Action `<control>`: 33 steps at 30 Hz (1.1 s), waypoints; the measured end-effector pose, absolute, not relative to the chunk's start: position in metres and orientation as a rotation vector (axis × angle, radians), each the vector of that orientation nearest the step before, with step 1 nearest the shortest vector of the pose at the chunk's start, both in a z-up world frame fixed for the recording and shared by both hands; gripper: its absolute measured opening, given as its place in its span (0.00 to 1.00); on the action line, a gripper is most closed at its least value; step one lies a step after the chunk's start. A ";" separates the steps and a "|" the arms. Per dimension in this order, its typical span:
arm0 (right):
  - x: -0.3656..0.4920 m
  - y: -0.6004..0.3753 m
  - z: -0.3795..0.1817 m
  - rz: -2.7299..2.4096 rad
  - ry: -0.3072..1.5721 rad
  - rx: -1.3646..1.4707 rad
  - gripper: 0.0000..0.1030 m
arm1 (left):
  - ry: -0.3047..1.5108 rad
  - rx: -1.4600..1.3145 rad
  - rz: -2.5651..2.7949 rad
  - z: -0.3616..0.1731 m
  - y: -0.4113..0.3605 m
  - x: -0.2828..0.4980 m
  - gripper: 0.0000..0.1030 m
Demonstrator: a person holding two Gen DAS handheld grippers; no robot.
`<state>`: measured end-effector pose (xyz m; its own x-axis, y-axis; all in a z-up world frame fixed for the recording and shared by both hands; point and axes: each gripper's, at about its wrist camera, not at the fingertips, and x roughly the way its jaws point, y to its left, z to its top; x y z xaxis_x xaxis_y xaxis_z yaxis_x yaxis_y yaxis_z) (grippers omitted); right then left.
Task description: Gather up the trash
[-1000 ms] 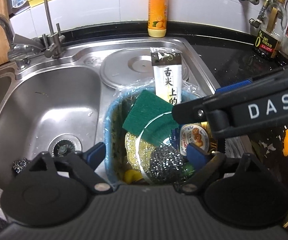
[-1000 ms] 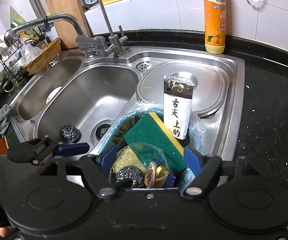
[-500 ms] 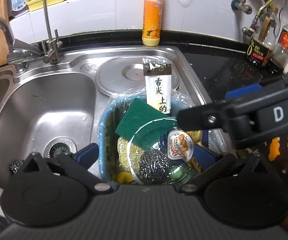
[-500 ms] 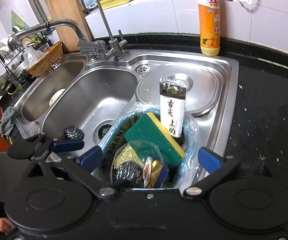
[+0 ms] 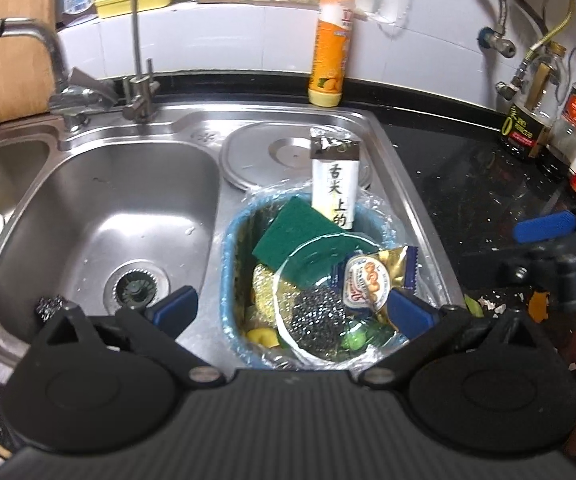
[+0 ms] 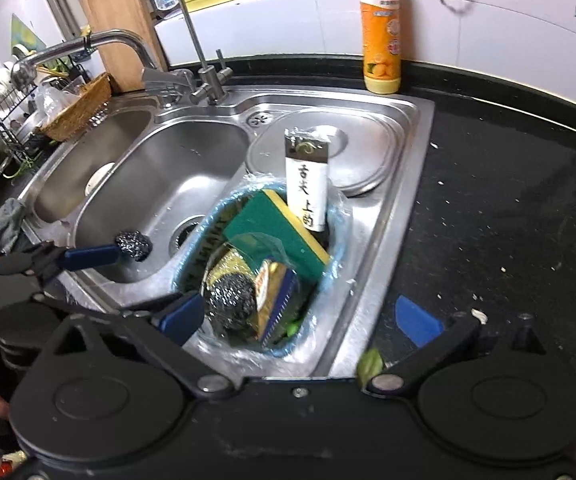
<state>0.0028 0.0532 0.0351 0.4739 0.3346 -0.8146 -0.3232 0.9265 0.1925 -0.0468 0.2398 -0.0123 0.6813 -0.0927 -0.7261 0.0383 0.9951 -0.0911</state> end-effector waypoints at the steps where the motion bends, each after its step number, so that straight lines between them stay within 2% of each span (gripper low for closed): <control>1: 0.000 0.052 0.035 0.401 0.999 0.013 1.00 | 0.820 -0.080 -0.071 -0.012 0.241 -0.048 1.00; 16: -0.021 0.047 0.035 0.390 0.983 -0.064 1.00 | 0.797 -0.080 0.007 -0.005 0.251 -0.057 1.00; 33: -0.027 0.058 0.020 0.393 1.039 -0.153 1.00 | 0.869 -0.047 0.010 -0.023 0.248 -0.044 1.00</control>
<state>-0.0268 0.0584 0.0204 0.4448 0.2444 -0.8616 -0.3874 0.9199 0.0609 -0.0443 0.2484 -0.0228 0.6458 -0.0099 -0.7634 -0.0281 0.9989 -0.0366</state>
